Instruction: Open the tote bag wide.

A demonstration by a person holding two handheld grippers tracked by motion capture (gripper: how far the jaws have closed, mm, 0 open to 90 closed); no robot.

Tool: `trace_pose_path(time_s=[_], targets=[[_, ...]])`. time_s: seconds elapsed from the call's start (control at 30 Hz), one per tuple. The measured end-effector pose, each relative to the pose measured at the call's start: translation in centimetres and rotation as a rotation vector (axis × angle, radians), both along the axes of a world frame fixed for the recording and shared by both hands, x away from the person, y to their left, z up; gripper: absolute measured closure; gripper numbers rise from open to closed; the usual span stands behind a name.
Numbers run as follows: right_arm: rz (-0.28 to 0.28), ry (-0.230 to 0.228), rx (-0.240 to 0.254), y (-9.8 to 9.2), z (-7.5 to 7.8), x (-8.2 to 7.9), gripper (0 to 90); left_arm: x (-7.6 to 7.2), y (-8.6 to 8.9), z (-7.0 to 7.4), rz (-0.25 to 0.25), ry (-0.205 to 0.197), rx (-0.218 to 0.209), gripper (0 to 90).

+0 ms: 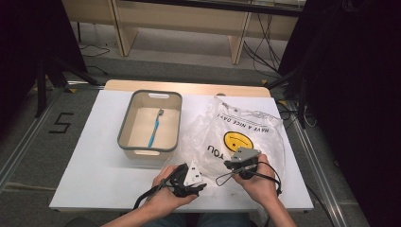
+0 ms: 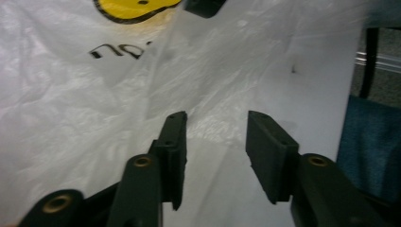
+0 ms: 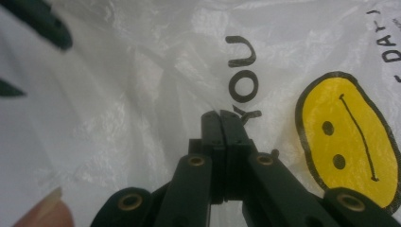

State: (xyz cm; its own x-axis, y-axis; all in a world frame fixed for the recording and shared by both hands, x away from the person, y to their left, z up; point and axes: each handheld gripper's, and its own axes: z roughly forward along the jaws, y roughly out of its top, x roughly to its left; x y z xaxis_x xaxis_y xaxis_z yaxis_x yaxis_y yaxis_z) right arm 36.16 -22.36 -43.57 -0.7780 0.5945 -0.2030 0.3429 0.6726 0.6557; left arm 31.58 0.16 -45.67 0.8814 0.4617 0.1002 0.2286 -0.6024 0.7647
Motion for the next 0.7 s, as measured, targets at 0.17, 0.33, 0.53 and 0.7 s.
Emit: trace_pose_path(time_s=[0.17,0.33,0.53,0.7], targets=[[-0.055,0.015,0.052,0.0,0.5,0.1,90.0,0.5,-1.8,-0.7,-0.001,0.014,0.012,76.9],[-0.113,0.008,0.103,-0.2,1.0,0.2,90.0,2.2,-3.9,-1.3,0.03,-0.014,0.065,84.8],[-0.189,-0.015,0.143,-0.9,1.6,0.6,90.0,2.7,-4.6,-2.6,0.049,-0.045,0.153,87.4],[-0.222,-0.075,0.181,-1.0,2.7,1.0,90.0,2.3,-4.8,-3.1,0.029,-0.094,0.204,87.2]])
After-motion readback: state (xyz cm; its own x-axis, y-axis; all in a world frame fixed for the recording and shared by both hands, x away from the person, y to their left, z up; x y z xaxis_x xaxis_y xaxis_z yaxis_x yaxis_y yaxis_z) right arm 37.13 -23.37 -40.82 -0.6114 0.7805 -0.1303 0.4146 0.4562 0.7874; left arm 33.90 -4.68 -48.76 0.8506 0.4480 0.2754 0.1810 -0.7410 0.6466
